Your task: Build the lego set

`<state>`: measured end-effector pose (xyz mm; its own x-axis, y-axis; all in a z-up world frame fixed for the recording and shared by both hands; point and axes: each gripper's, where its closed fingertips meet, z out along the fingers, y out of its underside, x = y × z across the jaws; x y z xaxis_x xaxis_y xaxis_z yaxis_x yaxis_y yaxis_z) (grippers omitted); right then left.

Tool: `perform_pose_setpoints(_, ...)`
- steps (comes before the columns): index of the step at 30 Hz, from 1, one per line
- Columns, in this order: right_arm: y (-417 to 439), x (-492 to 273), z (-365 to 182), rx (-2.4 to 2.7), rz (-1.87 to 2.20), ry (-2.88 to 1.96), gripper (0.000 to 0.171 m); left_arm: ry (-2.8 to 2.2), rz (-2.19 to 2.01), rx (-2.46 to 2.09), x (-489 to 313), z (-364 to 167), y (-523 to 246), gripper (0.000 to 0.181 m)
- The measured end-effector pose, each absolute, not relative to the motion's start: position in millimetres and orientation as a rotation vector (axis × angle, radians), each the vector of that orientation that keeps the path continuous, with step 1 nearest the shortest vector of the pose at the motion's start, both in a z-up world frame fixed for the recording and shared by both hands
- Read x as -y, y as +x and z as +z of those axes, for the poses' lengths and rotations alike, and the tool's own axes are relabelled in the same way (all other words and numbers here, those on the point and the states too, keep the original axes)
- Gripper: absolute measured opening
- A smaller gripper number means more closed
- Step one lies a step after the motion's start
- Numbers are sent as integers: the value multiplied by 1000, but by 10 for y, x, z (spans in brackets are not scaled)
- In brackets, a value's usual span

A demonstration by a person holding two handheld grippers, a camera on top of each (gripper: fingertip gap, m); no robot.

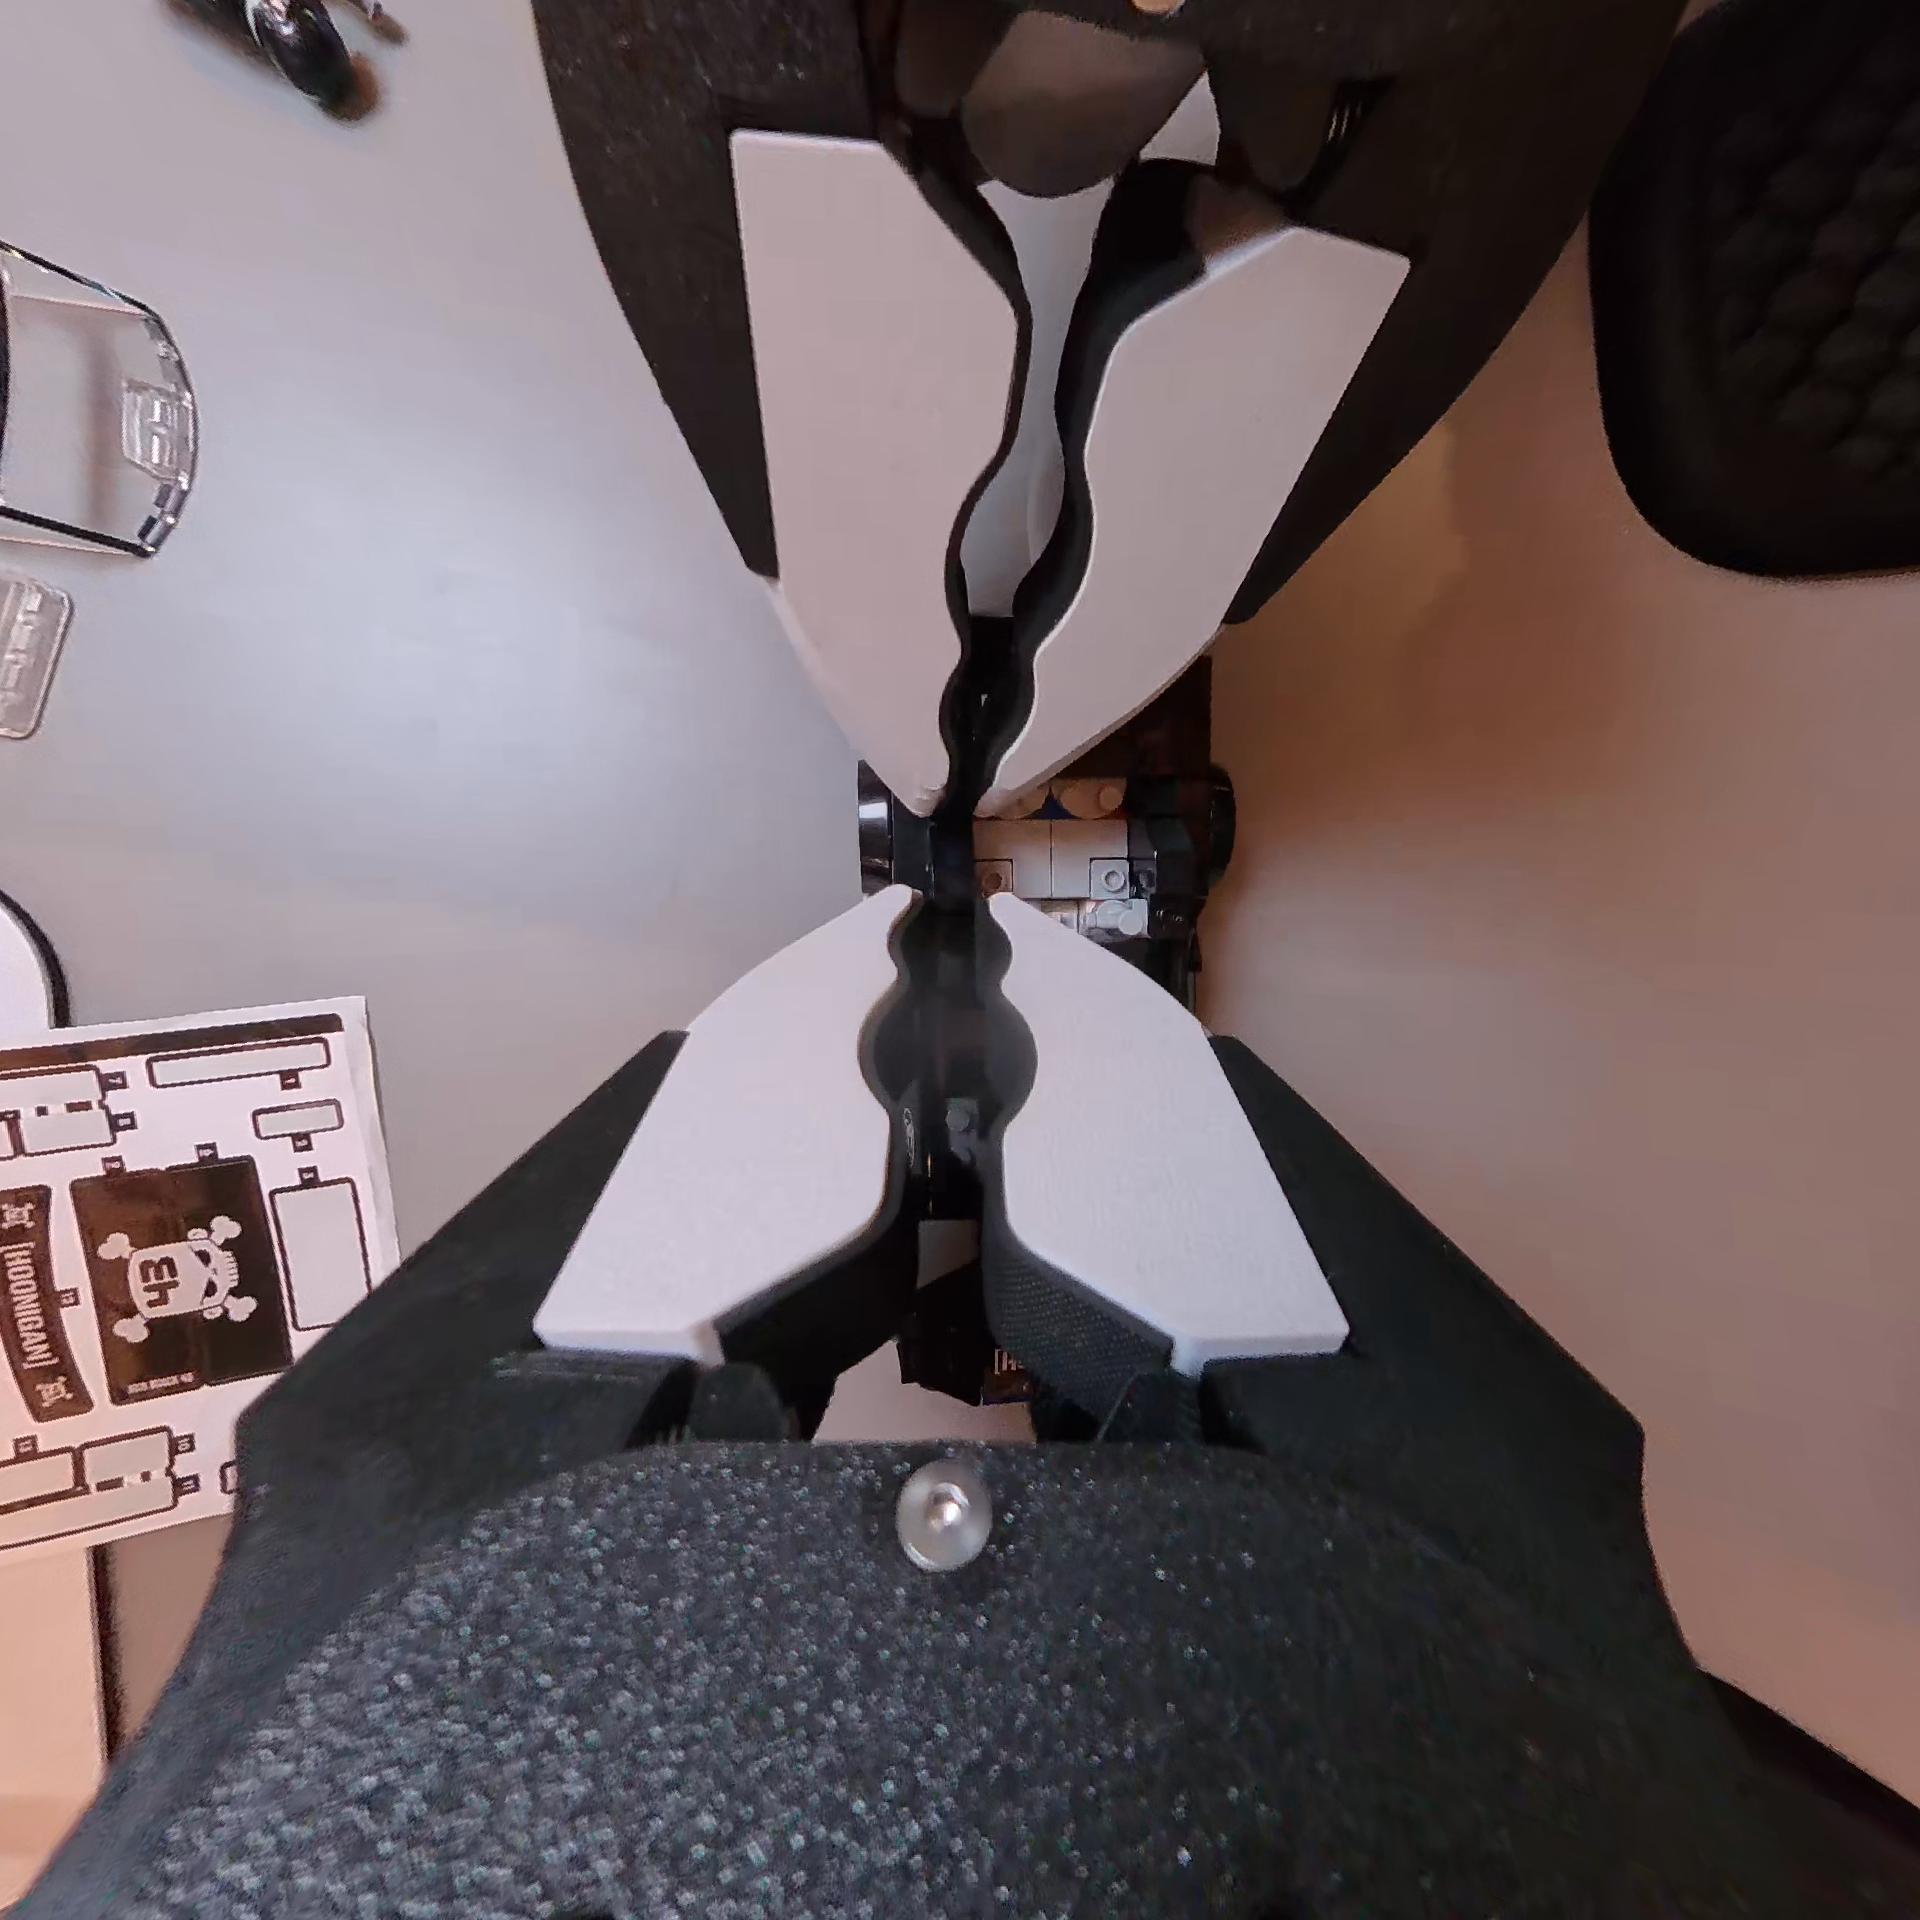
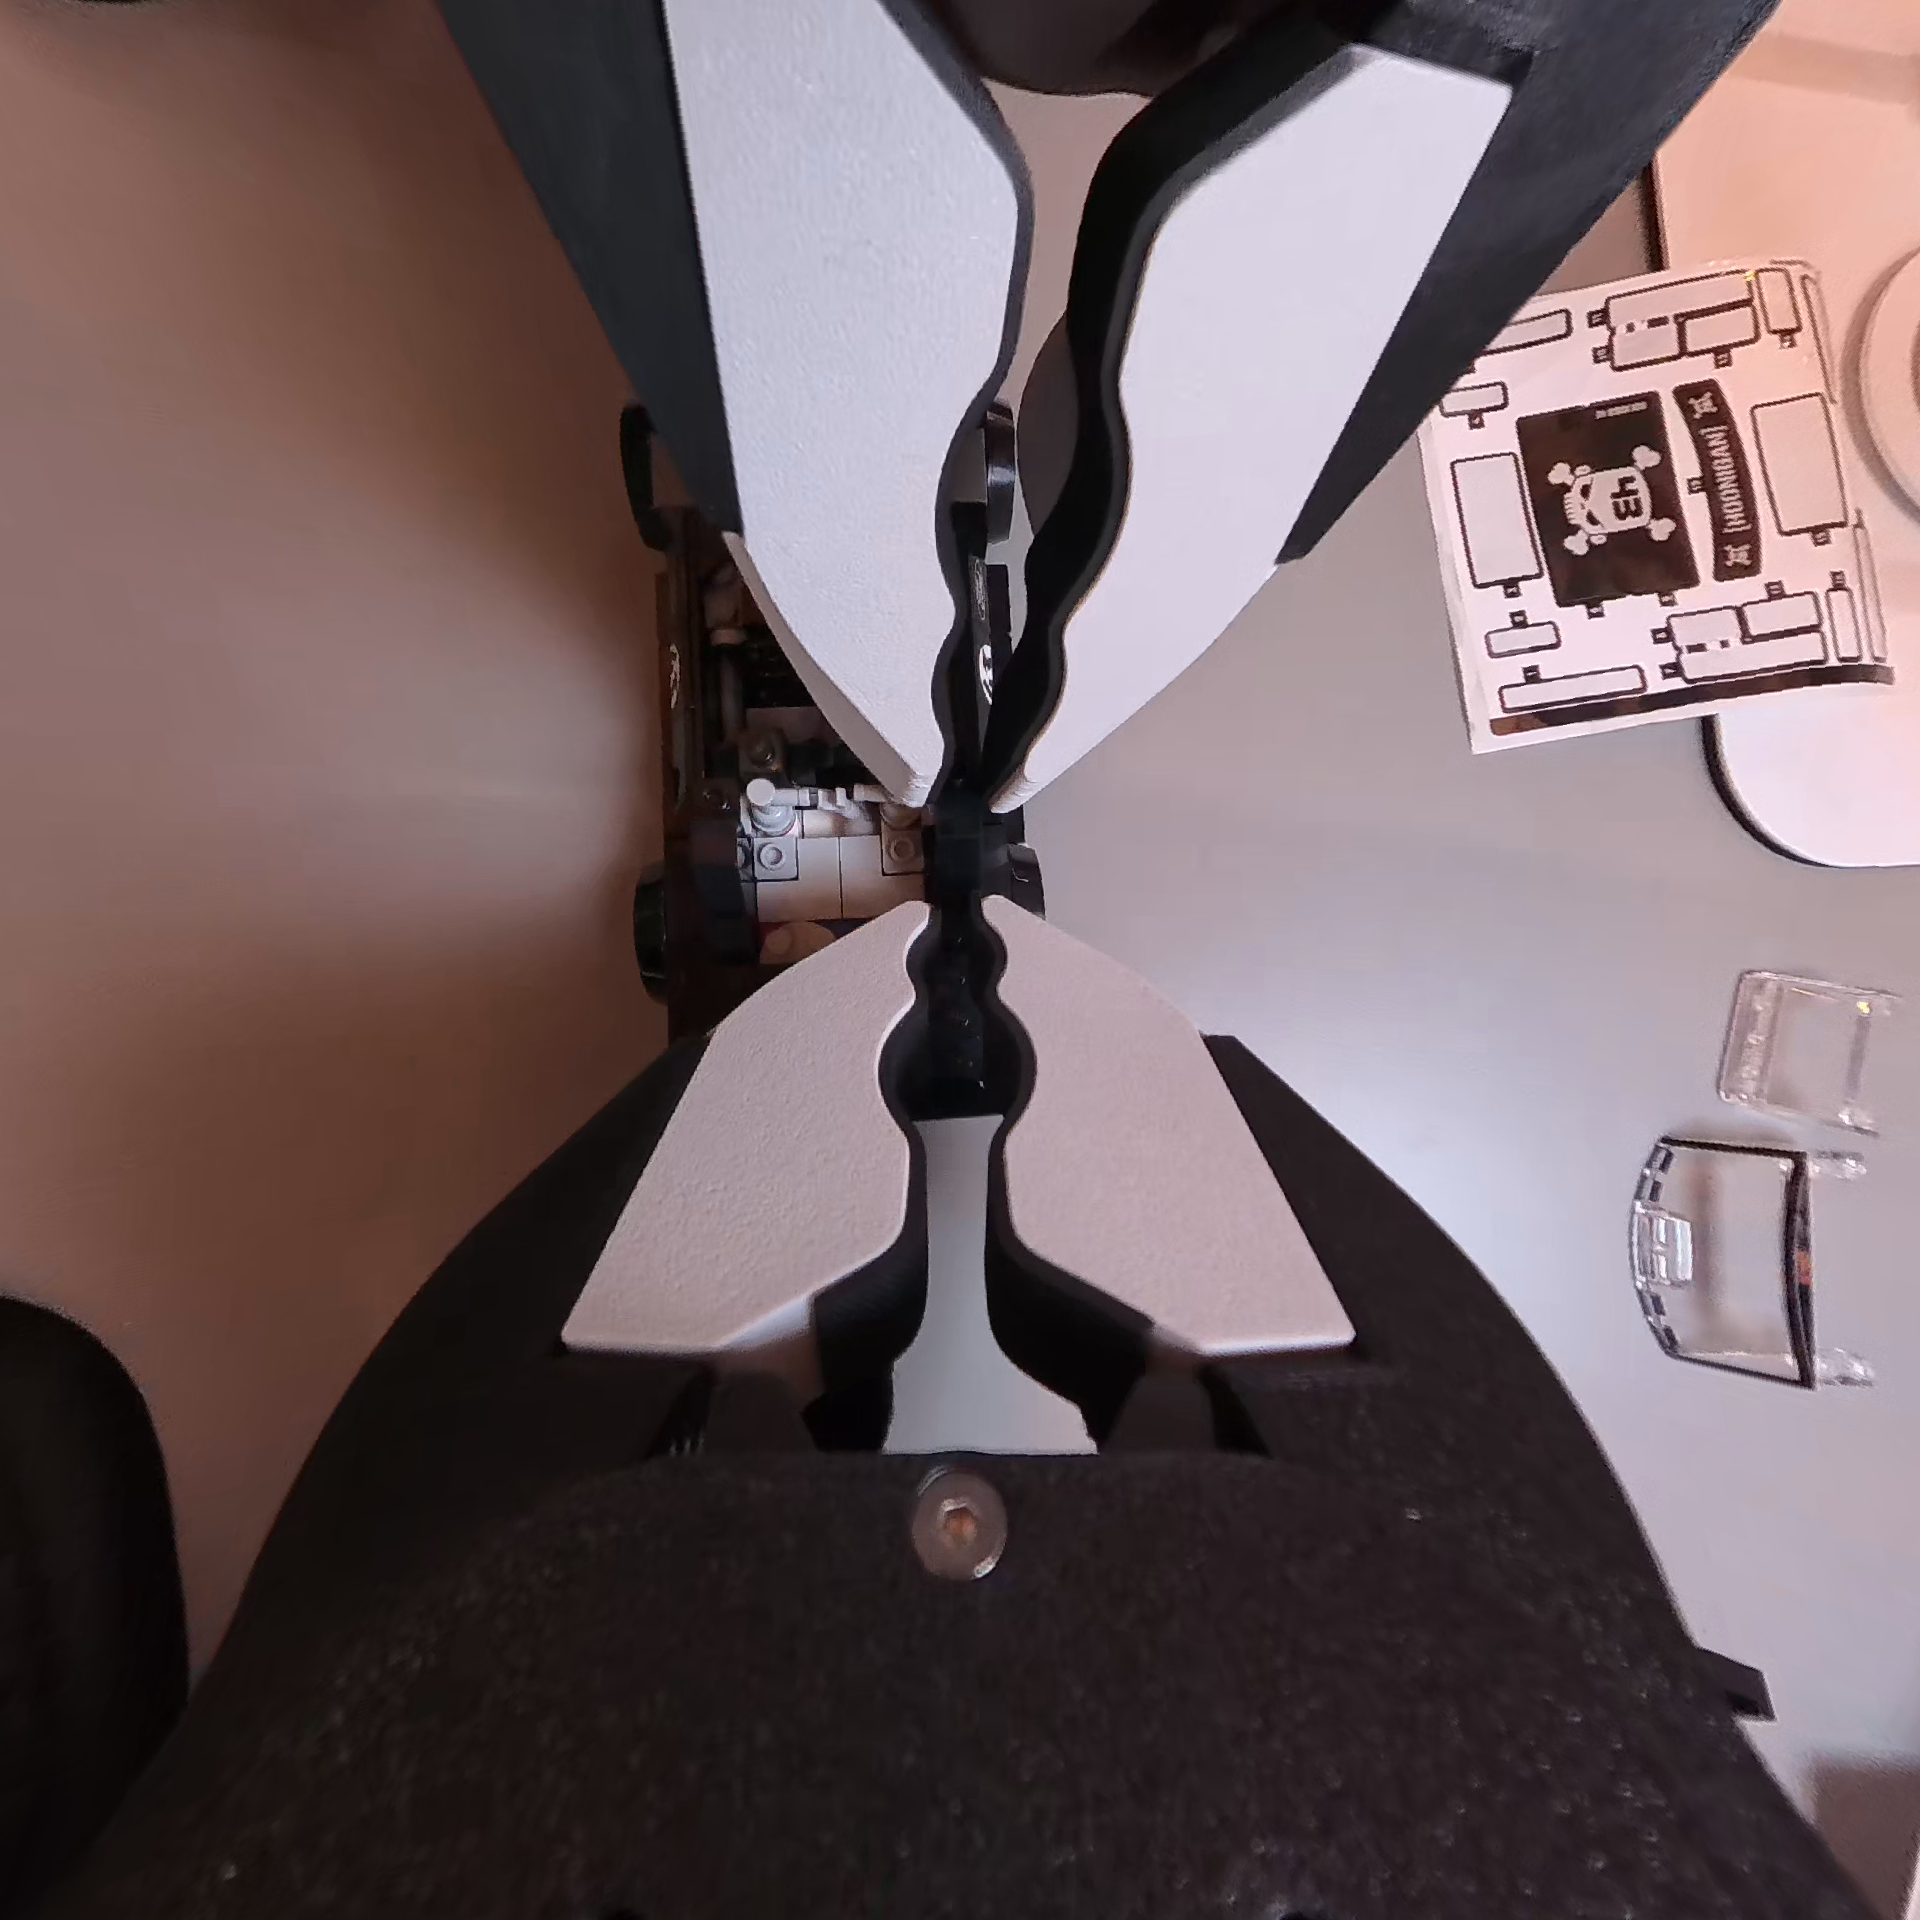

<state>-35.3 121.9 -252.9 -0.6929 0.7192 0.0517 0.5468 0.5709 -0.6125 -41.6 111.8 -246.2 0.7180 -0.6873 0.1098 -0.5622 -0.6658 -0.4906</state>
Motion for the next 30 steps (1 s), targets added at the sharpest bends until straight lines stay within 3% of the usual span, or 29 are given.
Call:
perform_pose_setpoints(19,-319,-1185,-2546,2541,786,-1047,3,-2489,-439,-957,-1107,-2458,-401,8)
perform_pose_setpoints(30,-329,-1229,-2455,2506,820,-1048,11,-2492,-436,-988,-1116,-2478,-380,8)
